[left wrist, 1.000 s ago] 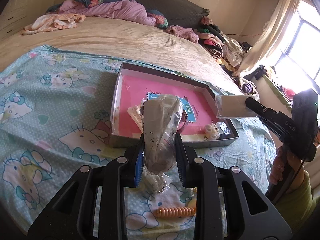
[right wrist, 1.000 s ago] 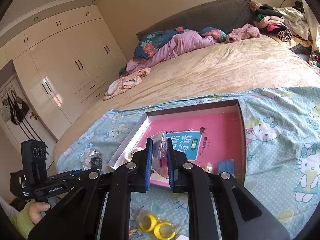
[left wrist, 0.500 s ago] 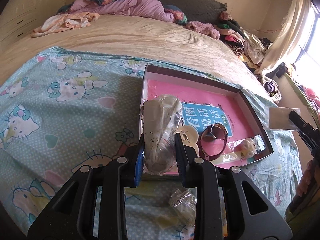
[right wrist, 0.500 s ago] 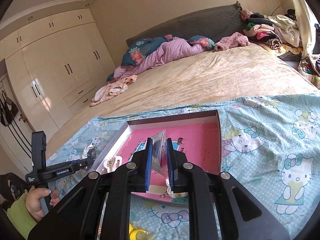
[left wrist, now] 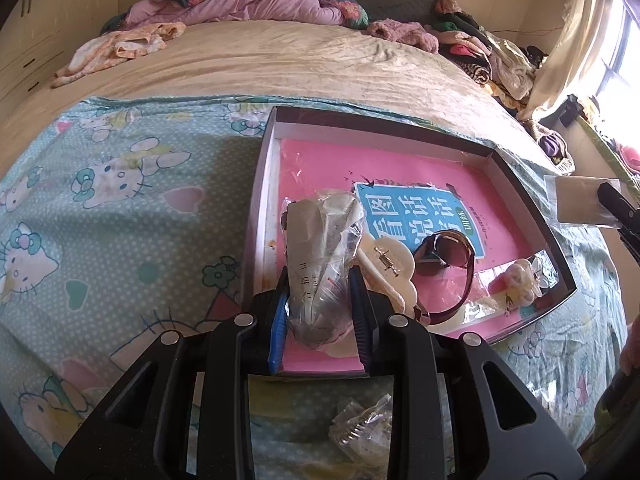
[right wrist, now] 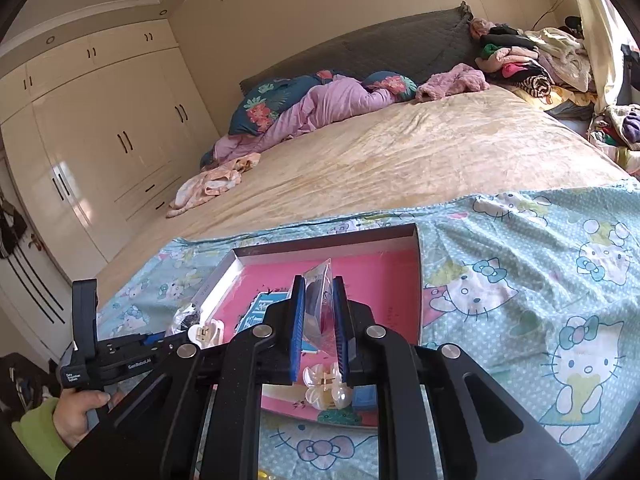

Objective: Organize jewelry
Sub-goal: 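Carry both bags into the pink tray and open both tools to release them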

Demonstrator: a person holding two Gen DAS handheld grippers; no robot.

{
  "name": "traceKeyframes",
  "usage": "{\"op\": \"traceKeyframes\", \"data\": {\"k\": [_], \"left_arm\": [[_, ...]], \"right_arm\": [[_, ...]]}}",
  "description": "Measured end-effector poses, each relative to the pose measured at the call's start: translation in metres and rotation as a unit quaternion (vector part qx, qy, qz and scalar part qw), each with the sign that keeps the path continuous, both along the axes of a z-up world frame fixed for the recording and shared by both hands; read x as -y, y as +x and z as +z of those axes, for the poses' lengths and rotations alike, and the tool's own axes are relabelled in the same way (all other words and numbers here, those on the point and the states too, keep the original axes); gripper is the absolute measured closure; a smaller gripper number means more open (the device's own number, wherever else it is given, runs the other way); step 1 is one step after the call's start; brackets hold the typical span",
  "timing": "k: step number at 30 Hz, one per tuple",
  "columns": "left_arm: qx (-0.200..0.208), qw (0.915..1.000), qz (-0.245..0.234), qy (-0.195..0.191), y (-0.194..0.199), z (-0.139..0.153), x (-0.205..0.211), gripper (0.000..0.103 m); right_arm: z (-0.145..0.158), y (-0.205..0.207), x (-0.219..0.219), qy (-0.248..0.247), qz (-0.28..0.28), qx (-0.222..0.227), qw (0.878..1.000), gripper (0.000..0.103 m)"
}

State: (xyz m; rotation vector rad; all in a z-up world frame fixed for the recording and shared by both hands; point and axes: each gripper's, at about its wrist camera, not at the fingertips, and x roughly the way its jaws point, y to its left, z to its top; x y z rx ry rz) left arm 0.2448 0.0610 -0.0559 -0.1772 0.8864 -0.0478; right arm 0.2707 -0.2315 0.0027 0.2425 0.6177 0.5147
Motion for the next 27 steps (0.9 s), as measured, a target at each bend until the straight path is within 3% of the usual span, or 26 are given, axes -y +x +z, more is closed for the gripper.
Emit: {"op": "traceKeyframes", "data": {"k": [5,7,27], "left_arm": [[-0.005,0.9996,-0.018,-0.023,0.004,-0.006,0.01,0.083],[-0.002,0.9998,-0.019,-0.009,0.004,-0.006,0.014,0.082],[0.003,0.9992,-0.033,-0.025,0.003,-0.005,0.022,0.082]], "right_arm": [[-0.006,0.005,0.001,-0.003,-0.002,-0.009,1.0,0.09],[-0.01,0.007,0.001,-0.001,-0.002,-0.015,1.0,0.09],[-0.041,0.024,-0.026,-0.011,0.02,-0.073,0.997,0.09]]}}
